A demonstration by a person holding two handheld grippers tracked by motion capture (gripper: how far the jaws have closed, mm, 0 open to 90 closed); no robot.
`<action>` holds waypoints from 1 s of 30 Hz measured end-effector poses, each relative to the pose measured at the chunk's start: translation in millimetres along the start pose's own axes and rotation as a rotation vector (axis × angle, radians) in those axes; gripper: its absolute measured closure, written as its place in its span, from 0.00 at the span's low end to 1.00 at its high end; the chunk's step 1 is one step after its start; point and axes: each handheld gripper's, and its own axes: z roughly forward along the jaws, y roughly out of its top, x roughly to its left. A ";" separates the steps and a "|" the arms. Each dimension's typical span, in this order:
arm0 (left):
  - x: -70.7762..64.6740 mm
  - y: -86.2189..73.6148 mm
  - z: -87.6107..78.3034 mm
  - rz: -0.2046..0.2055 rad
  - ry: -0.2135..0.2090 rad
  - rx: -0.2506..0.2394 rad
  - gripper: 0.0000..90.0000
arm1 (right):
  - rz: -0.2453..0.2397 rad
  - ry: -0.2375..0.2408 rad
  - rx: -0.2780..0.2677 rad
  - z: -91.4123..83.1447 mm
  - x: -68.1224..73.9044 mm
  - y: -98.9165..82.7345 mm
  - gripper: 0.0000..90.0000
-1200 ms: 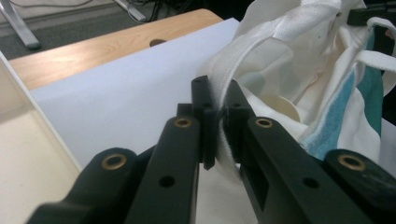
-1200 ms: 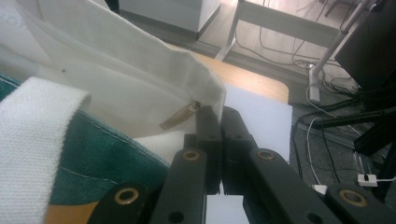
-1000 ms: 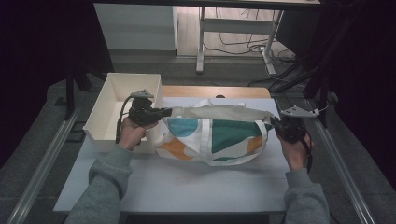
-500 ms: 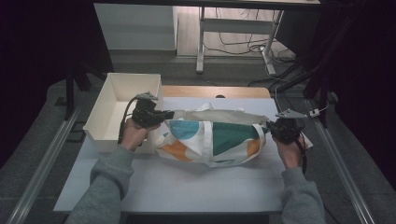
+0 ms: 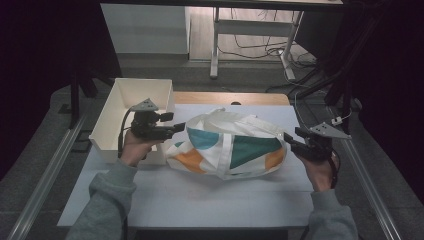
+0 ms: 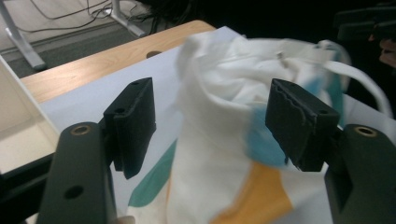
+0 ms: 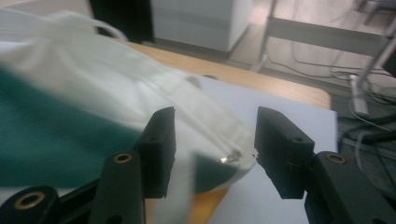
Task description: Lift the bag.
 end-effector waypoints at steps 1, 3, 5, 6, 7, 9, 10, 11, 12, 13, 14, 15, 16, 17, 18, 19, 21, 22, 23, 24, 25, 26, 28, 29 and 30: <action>-1.5 -2.8 -5.0 0.005 -0.005 -0.003 0.37 | -0.005 0.024 -0.004 -4.0 3.0 -1.3 0.53; -5.9 -9.4 -14.5 0.015 -0.011 -0.010 0.37 | -0.023 0.058 -0.006 -11.2 9.3 -4.7 0.53; -11.2 -17.2 -22.8 0.035 -0.018 -0.004 0.36 | -0.043 0.086 0.000 -16.4 15.5 -9.4 0.53; -14.0 -21.8 -26.1 0.040 -0.018 0.000 0.36 | -0.053 0.098 0.005 -18.3 18.4 -12.5 0.53; -16.4 -27.1 -28.7 0.046 -0.018 0.008 0.36 | -0.063 0.105 0.010 -19.8 21.1 -15.9 0.53; -19.8 -39.5 -32.3 0.054 -0.012 0.036 0.36 | -0.078 0.123 0.028 -21.0 25.6 -23.2 0.52; -21.2 -46.2 -33.1 0.049 -0.007 0.045 0.36 | -0.088 0.126 0.038 -20.9 27.2 -27.1 0.52; -21.5 -52.8 -33.9 0.046 -0.006 0.057 0.36 | -0.093 0.128 0.049 -20.6 28.8 -31.3 0.52; -21.4 -59.1 -34.5 0.040 -0.003 0.071 0.35 | -0.098 0.136 0.060 -20.0 29.7 -35.6 0.52; -21.2 -65.4 -34.6 0.034 0.003 0.080 0.35 | -0.101 0.141 0.068 -18.9 30.5 -40.0 0.52; -20.4 -71.4 -34.6 0.031 0.011 0.091 0.35 | -0.104 0.144 0.077 -17.6 31.2 -44.3 0.52; -19.1 -77.1 -34.7 0.027 0.016 0.102 0.35 | -0.110 0.144 0.087 -16.6 31.7 -48.0 0.51; -17.3 -82.6 -34.7 0.019 0.021 0.109 0.35 | -0.112 0.145 0.094 -15.6 32.0 -51.3 0.51; -15.4 -88.0 -34.6 0.006 0.024 0.110 0.35 | -0.114 0.145 0.100 -14.9 31.9 -54.1 0.51; -13.7 -93.1 -34.1 -0.005 0.027 0.114 0.35 | -0.114 0.144 0.106 -14.5 31.6 -56.4 0.51; -12.4 -97.7 -33.4 -0.012 0.030 0.119 0.35 | -0.114 0.143 0.106 -14.1 31.1 -58.5 0.51; -11.0 -104.8 -32.1 -0.016 0.036 0.132 0.35 | -0.112 0.146 0.107 -13.8 30.1 -62.0 0.51; -10.6 -107.2 -31.8 -0.014 0.041 0.134 0.35 | -0.112 0.145 0.108 -13.7 29.9 -63.7 0.51; -10.1 -109.0 -31.8 -0.013 0.046 0.136 0.35 | -0.111 0.145 0.106 -13.4 29.8 -65.4 0.51; -9.8 -110.6 -31.7 -0.016 0.052 0.135 0.35 | -0.111 0.144 0.110 -13.2 30.0 -67.0 0.51; -9.2 -111.8 -31.4 -0.019 0.052 0.136 0.35 | -0.114 0.143 0.114 -12.7 30.2 -68.5 0.51; -8.7 -112.6 -31.1 -0.021 0.055 0.140 0.35 | -0.118 0.141 0.118 -12.1 30.5 -69.7 0.51; -7.8 -113.6 -30.8 -0.029 0.056 0.143 0.34 | -0.123 0.138 0.122 -11.3 31.0 -71.2 0.51; -7.5 -113.7 -30.7 -0.030 0.058 0.143 0.34 | -0.126 0.136 0.123 -11.3 31.2 -71.1 0.51; -7.3 -113.7 -30.8 -0.029 0.060 0.142 0.34 | -0.127 0.136 0.122 -11.6 31.4 -70.7 0.50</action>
